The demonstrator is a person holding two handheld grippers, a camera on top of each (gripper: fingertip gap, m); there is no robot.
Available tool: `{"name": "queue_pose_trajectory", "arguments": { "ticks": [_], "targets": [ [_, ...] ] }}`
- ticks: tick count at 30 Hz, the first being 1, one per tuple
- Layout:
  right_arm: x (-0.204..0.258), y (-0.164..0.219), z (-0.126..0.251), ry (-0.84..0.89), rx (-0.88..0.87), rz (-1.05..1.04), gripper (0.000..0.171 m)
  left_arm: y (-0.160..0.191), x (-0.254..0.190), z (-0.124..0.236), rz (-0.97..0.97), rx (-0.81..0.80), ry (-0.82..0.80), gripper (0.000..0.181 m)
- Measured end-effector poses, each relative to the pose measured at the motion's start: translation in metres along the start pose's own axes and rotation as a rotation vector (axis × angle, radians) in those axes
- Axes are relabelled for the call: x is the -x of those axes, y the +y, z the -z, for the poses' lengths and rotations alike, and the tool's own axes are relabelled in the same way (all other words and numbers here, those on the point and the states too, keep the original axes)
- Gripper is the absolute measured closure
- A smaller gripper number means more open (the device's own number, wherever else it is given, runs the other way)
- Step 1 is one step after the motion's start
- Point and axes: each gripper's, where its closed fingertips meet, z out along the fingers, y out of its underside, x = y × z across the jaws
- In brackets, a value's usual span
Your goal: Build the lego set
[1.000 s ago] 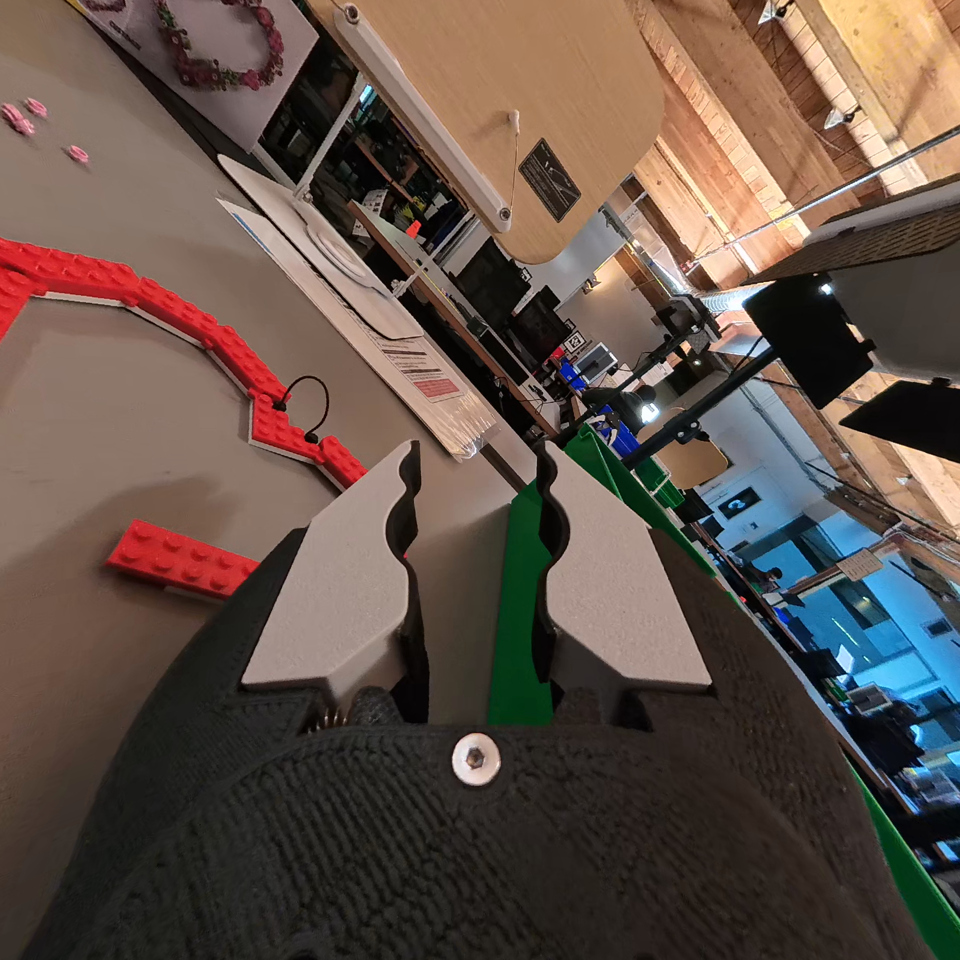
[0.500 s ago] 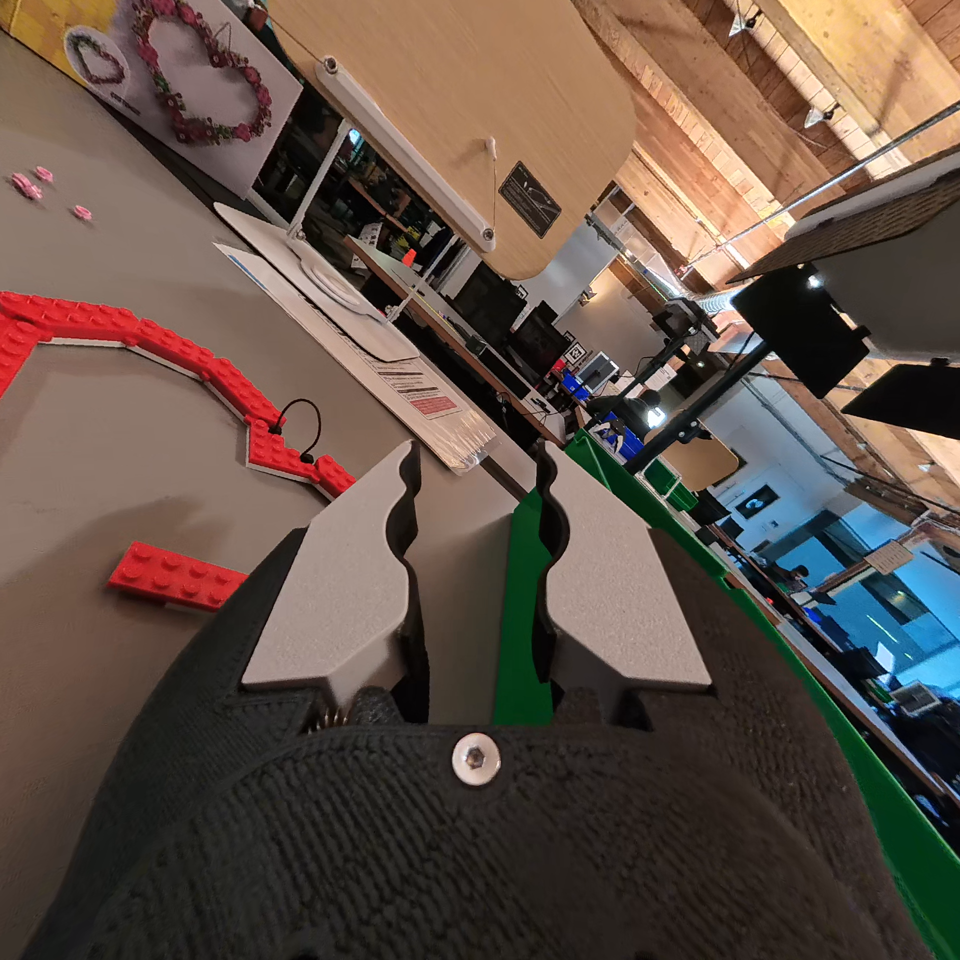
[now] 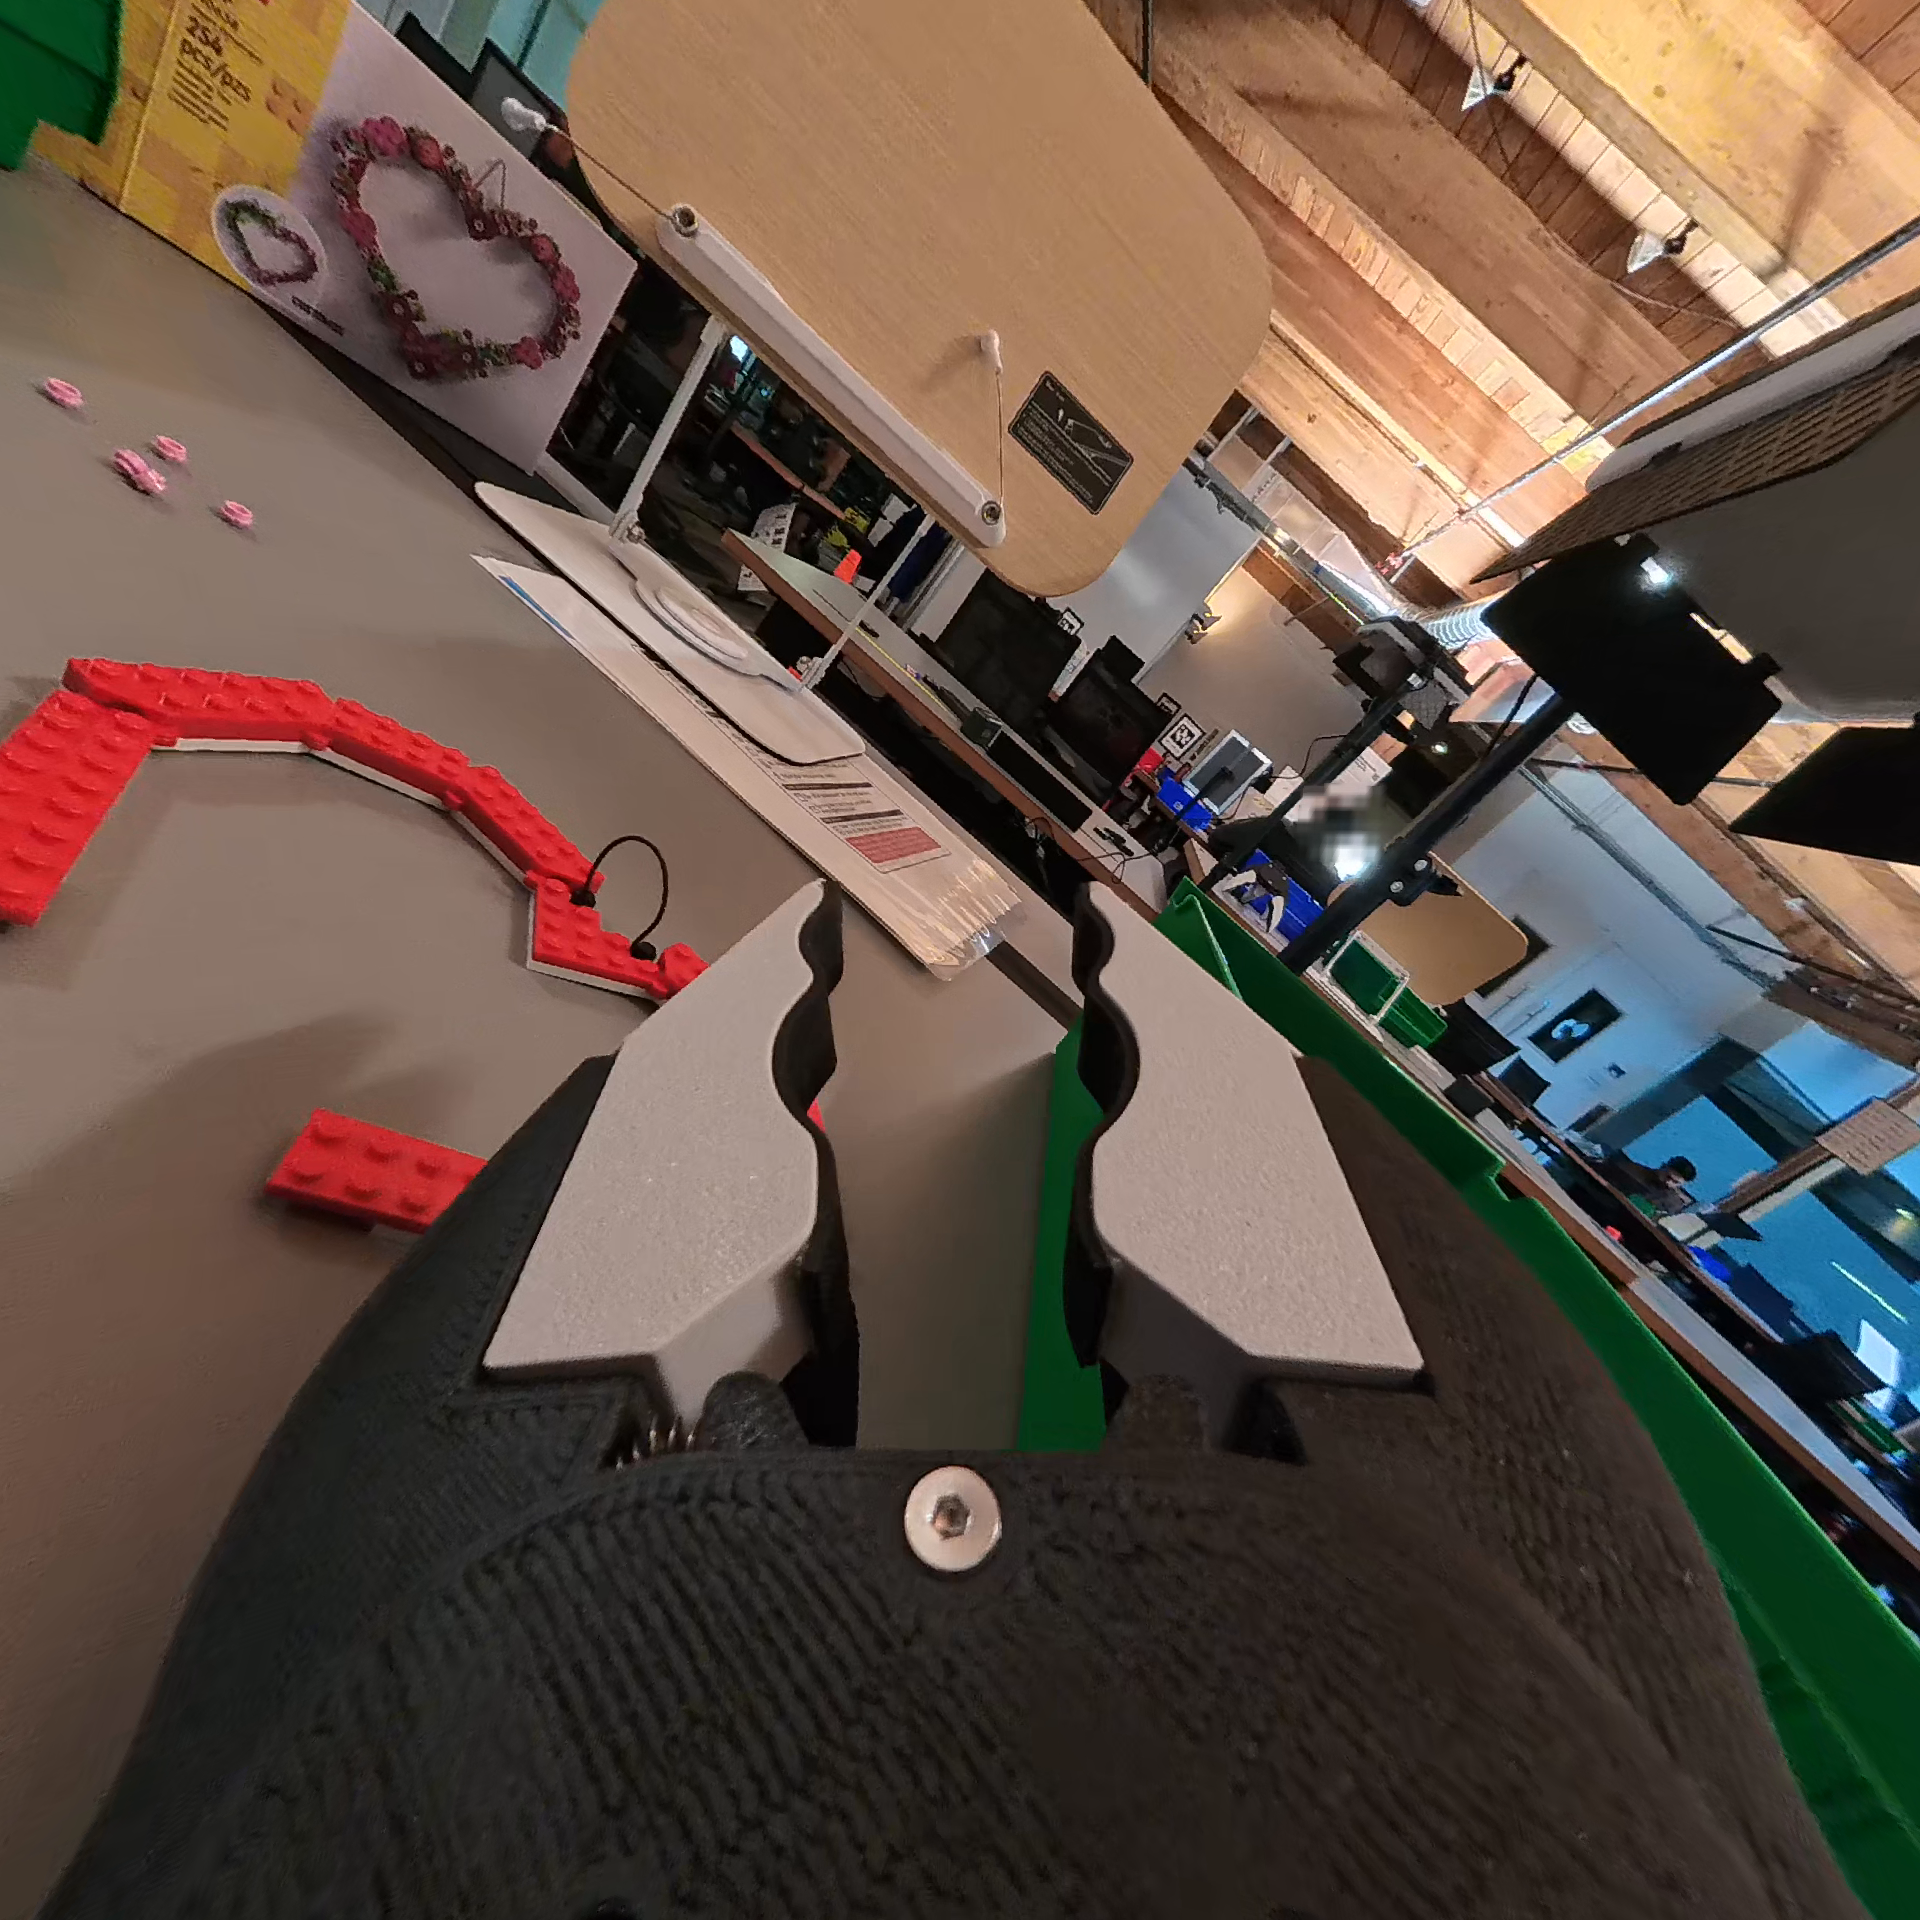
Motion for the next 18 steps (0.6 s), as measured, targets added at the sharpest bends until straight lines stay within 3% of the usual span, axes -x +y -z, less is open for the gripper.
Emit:
{"name": "queue_pose_trajectory", "arguments": {
  "ticks": [1,9,18],
  "targets": [
    [0.0,0.0,0.0,-0.001,-0.001,0.001,0.128,0.001,0.0,-0.007,-0.007,0.017,0.005,0.177],
    [0.0,0.002,-0.001,0.002,0.011,0.008,0.128,-0.001,0.002,-0.037,-0.081,0.043,0.021,0.162],
    [0.001,0.003,-0.001,0.0,0.02,0.018,0.128,0.0,0.009,-0.043,-0.121,0.089,-0.021,0.172]
  ]
}}
